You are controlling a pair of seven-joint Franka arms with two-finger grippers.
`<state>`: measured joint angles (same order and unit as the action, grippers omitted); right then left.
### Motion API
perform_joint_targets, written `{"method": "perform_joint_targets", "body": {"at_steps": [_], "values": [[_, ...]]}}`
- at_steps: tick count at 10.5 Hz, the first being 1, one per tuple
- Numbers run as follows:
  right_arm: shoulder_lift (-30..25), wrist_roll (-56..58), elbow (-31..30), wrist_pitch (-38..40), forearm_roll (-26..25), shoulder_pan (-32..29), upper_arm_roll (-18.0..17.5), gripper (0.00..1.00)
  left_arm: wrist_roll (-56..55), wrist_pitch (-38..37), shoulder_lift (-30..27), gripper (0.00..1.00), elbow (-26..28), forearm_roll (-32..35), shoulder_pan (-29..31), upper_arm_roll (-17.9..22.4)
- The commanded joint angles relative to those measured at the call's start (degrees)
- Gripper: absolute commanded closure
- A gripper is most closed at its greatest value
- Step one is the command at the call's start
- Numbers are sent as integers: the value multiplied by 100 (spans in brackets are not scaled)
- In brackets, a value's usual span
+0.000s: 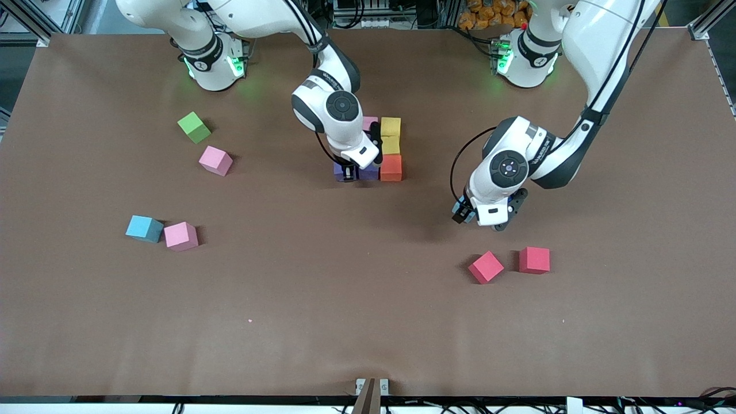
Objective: Form number 2 with 11 blocks
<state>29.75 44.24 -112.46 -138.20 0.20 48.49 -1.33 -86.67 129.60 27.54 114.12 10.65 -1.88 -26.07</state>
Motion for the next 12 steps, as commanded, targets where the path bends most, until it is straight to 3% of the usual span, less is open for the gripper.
{"method": "perform_joint_targets", "body": {"at_steps": [1, 4, 5, 7, 8, 9, 10, 12], "values": [[-4, -153, -74, -84, -11, 90, 19, 50, 1, 214, 198, 0, -4, 104, -119, 154], [13, -162, -65, -93, -11, 108, 19, 50, -26, 285, 295, 0, 13, 139, -172, 216], [22, -162, -65, -128, -2, 108, 19, 50, -34, 285, 295, 20, 5, 139, -181, 216], [40, -188, -65, -181, -2, 126, 19, 50, -60, 302, 287, 72, -56, 139, -190, 251], [40, -197, -65, -181, -2, 135, 19, 50, -156, 302, 261, 84, -100, 131, -190, 251], [40, -197, -65, -181, -2, 135, 19, 35, -297, 294, 226, 84, -179, 131, -190, 251], [40, -188, -74, -216, -2, 126, 19, 0, -220, 294, 156, 84, -189, 148, -277, 251], [31, -188, -74, -199, -2, 117, 19, 0, 305, 285, 137, 83, -267, 139, -313, 251]]}}
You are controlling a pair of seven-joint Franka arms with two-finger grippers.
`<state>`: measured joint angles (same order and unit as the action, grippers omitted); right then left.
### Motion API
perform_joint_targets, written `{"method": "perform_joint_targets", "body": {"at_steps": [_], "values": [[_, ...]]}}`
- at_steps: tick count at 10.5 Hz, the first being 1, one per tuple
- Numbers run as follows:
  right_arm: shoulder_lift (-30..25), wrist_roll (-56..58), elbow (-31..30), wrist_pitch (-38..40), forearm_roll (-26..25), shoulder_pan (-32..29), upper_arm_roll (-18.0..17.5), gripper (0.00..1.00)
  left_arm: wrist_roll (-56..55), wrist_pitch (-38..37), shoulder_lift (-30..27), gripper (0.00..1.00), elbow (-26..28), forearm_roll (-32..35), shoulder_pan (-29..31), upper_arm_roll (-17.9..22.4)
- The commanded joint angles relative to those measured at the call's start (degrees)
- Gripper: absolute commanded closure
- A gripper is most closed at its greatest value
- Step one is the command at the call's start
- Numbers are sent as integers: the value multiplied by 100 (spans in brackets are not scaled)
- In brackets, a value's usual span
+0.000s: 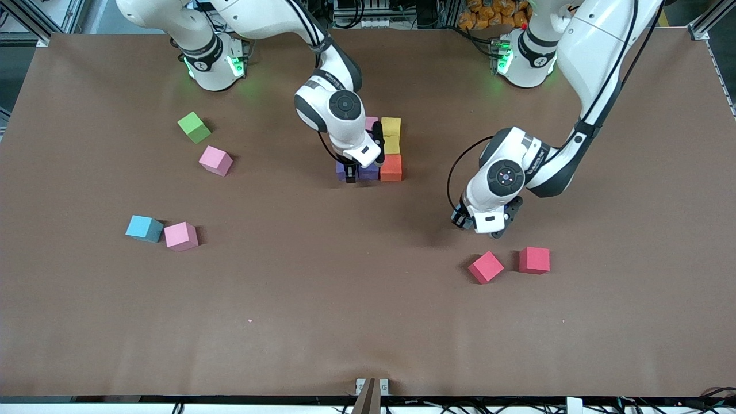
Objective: Form number 2 with 11 blocks
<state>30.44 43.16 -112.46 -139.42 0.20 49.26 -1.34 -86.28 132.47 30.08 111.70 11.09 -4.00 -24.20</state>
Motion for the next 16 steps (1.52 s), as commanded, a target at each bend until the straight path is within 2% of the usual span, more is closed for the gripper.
{"method": "perform_joint_targets", "body": {"at_steps": [1, 3, 6, 10, 12, 15, 16], "values": [[-81, -80, -83, -33, -3, 31, 20, 0, 504, -2, -108, 82, -51, 104, -109, 100], [-335, -62, -231, -15, -3, 14, 11, 0, 743, 6, -55, 82, -60, 104, -284, 109], [-784, -45, -548, 11, -3, -39, 11, 0, 1059, -2, -107, 87, -69, 148, -609, 91], [-1354, -18, -601, 615, 198, -310, 11, 0, 1305, -310, 14, 100, -796, 130, -1101, 38], [-1680, 8, -593, 1064, 296, -818, 20, 0, 1727, -319, 234, 100, -1192, -53, -1304, 56], [-1848, 8, -514, 1241, 305, -2151, 64, 0, 1737, -502, 620, 100, -1860, -257, -1891, 161], [-1840, -44, -461, 1259, 305, -2653, 73, 0, 1737, -625, 787, 100, -2262, -300, -2424, 597]]}}
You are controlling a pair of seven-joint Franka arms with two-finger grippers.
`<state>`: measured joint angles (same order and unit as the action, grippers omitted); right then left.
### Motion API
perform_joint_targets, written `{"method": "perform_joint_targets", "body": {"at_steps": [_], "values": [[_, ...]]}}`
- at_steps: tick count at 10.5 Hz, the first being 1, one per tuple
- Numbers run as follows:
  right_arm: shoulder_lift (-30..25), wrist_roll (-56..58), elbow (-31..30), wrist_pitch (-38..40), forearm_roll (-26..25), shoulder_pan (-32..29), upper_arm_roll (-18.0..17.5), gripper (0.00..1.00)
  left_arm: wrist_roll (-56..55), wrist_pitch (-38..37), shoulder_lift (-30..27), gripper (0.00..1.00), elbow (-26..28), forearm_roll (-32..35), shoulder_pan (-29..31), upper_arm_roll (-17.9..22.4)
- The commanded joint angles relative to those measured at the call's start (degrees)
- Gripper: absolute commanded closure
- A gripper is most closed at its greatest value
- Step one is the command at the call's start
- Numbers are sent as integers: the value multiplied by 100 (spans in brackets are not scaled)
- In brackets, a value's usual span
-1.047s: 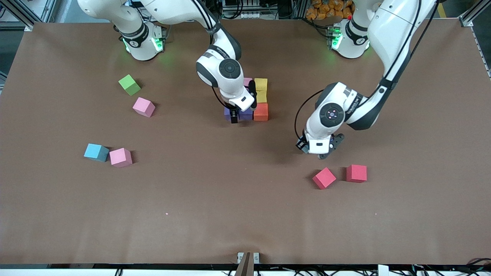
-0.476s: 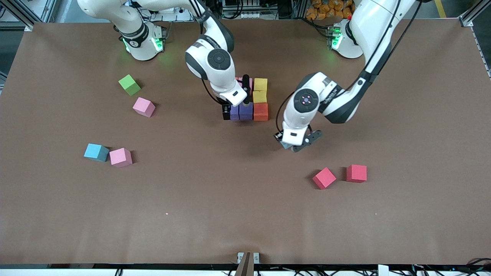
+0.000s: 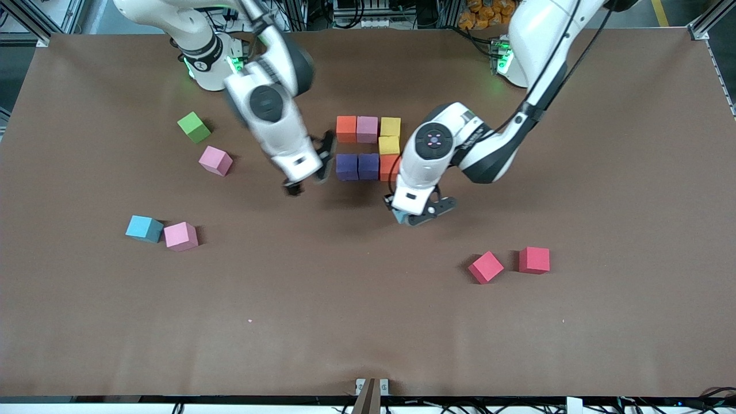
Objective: Form number 2 with 11 blocks
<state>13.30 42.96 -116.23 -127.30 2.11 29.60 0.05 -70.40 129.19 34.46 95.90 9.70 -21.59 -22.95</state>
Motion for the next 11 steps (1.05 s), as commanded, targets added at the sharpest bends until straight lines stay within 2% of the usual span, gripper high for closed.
{"method": "perform_joint_targets", "body": {"at_steps": [1, 3, 5, 9, 11], "values": [[-48, -129, -76, 12, 123, -1188, -58, 0, 159, -480, 516, 100, -1009, -335, -1071, 832], [207, -435, -75, -163, 149, -2278, -58, 0, 237, -491, 606, 100, -1135, -460, -1302, 932], [671, -1049, 213, -225, 149, -2931, -67, 0, 561, -491, 632, 100, -1196, -451, -1514, 1046], [1331, -2089, 908, -296, 132, -3065, -49, 0, 887, -508, 982, 100, -1617, -486, -2023, 1415], [1551, -2020, 979, -322, 62, -3153, -49, 0, 897, -508, 1202, 100, -1898, -905, -2558, 1993]]}}
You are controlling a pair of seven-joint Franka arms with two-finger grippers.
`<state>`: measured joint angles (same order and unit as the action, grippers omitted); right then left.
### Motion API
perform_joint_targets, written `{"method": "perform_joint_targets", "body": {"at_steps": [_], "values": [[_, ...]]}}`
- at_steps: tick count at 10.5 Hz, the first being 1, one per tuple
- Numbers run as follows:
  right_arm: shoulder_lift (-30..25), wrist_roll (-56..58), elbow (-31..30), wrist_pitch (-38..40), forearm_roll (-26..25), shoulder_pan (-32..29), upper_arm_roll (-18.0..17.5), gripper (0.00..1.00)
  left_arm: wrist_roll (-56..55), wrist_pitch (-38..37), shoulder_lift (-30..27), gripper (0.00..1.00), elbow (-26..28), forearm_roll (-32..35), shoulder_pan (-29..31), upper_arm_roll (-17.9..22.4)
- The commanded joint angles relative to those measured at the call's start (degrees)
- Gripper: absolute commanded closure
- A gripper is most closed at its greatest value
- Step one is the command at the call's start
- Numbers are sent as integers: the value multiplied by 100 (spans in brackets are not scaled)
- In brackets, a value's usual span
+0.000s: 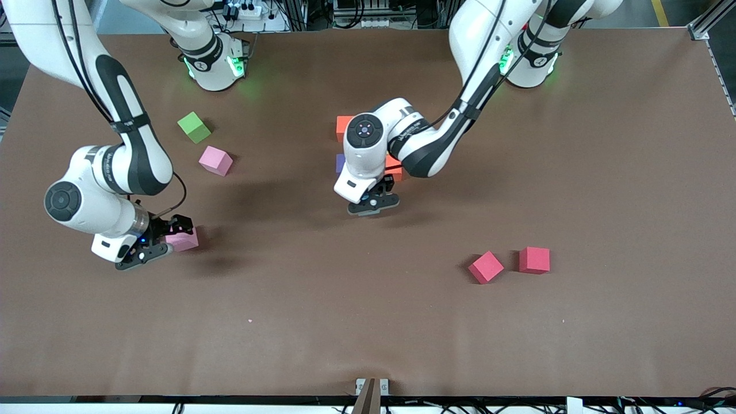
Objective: Form number 2 with 11 blocks
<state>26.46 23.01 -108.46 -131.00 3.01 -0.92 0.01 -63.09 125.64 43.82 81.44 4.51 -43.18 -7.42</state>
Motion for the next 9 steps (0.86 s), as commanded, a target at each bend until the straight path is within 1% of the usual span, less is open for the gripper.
{"method": "perform_joint_targets", "body": {"at_steps": [1, 2, 5, 9], "values": [[350, -16, 203, -13, -46, -153, -37, 0, 314, -154, 294, 100, -532, -685, -489, 573], [490, -25, 203, -22, -46, -154, -45, 0, 411, -154, 346, 100, -576, -767, -516, 575], [658, -60, 168, 4, -20, -294, -45, 0, 420, -137, 609, 100, -787, -794, -735, 601], [799, -78, 168, -14, -19, -286, -45, 0, 456, -154, 637, 100, -691, -812, -841, 645]]}}
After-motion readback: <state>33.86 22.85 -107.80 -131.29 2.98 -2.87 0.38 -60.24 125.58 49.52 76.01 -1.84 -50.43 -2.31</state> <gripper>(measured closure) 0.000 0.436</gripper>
